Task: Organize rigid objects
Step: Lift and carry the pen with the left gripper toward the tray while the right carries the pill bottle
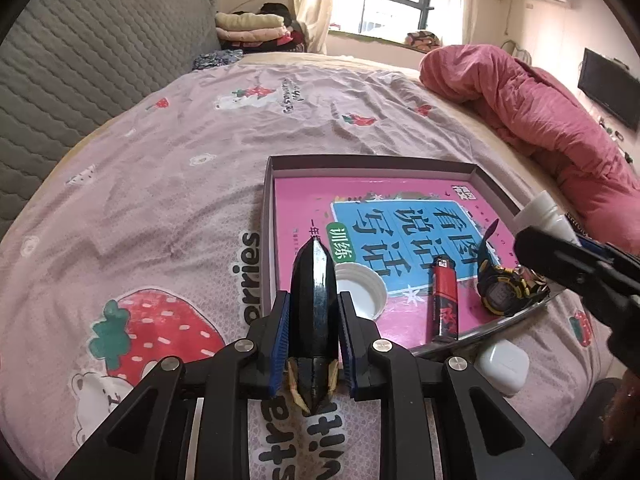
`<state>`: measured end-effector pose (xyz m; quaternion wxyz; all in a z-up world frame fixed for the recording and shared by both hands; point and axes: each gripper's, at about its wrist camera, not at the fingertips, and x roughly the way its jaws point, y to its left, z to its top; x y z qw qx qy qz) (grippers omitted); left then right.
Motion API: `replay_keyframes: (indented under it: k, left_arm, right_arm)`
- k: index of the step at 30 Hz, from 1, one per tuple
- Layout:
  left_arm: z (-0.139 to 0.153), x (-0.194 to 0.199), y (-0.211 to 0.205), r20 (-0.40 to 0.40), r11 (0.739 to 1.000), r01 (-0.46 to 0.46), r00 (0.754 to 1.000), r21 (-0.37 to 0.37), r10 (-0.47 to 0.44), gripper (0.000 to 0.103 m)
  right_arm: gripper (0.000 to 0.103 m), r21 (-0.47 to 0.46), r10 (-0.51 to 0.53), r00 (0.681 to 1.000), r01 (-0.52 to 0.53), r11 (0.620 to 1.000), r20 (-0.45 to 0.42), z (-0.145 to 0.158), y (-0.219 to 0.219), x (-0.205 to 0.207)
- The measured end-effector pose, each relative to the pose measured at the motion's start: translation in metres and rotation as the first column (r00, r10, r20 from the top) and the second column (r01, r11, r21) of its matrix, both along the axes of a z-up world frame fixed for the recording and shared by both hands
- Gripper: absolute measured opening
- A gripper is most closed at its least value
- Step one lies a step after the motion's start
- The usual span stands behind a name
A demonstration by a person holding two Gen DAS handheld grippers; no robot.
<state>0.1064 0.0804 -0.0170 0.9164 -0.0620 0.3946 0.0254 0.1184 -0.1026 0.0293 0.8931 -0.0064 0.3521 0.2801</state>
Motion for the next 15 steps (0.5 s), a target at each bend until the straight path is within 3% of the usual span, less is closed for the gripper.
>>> replay_keyframes:
  k: [15]
  left_arm:
    - [-0.018,0.018,0.009,-0.026,0.998,-0.009,1.000,-0.062,0.007,0.023]
  right_arm:
    - [0.027,-0.041,-0.043,0.998,0.041,0.998,-0.056,-0.023,0.016,0.018]
